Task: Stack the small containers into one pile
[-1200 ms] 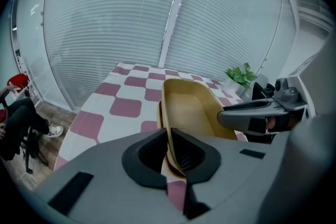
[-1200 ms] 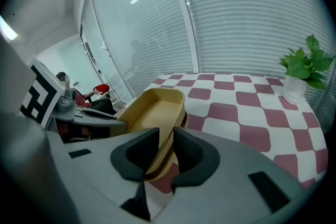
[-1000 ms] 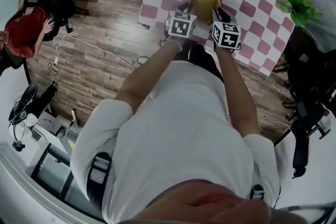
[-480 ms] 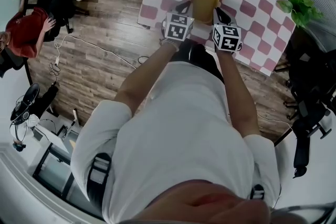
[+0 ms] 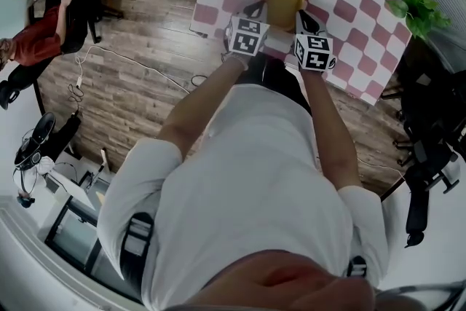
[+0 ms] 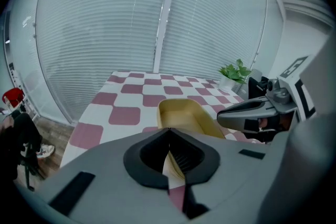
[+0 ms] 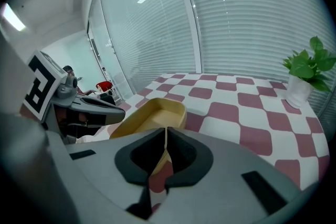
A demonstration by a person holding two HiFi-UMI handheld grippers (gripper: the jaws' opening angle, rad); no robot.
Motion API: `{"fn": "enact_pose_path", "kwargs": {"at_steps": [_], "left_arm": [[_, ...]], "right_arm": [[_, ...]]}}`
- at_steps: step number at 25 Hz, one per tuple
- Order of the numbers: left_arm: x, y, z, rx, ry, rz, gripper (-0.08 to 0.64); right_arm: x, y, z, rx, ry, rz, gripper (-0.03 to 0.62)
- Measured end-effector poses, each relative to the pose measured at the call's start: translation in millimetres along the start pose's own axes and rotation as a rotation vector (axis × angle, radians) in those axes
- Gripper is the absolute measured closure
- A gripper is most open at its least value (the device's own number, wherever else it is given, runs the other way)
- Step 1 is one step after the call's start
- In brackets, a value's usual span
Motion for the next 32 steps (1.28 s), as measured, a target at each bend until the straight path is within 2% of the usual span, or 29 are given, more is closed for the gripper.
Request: {"fn": "enact_pose_path", "kwargs": {"at_steps": [4, 10, 18, 23, 27, 32], "left_arm": [[23.8, -2.8, -27.1, -0.007, -0.065, 0.009, 0.526], [67.6, -20.4, -78.2, -0.030, -0.216, 0.063, 0.526], [136.2, -60.6, -157.2, -0.064, -0.400, 0.183, 0.526], [178.3, -85.7, -197.4, -0.104, -0.499, 0.242, 0.526], [210.0, -102.3, -220.7, -0.150, -0.573, 0.261, 0.526], [234.1, -119.1, -236.6, -0.197, -0.643, 0.278, 0.526]], "right_arm": [[21.8, 3.1, -26.4, 0.029, -0.056, -0.027, 0.554], [69.8, 16.0, -77.2, 0.089, -0.153, -0.074, 0.554], [146.7, 45.7, -140.5, 0.106, -0.283, -0.159, 0.554], [199.8, 64.6, -175.8, 0.143, -0.373, -0.183, 0.554], [236.8, 77.1, -195.2, 0.161, -0.434, -0.197, 0.554], [266.0, 86.5, -200.3, 0.164, -0.480, -0.196, 0.559]]}}
Point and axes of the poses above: the fingertips, and each gripper's own axes: x backward along the fingers, y to its left, z out of its underside, the point moved 2 cm from there along x, backward along the fingers, and after that the axes turned 9 degrees about -x, right-handed, at the moved point
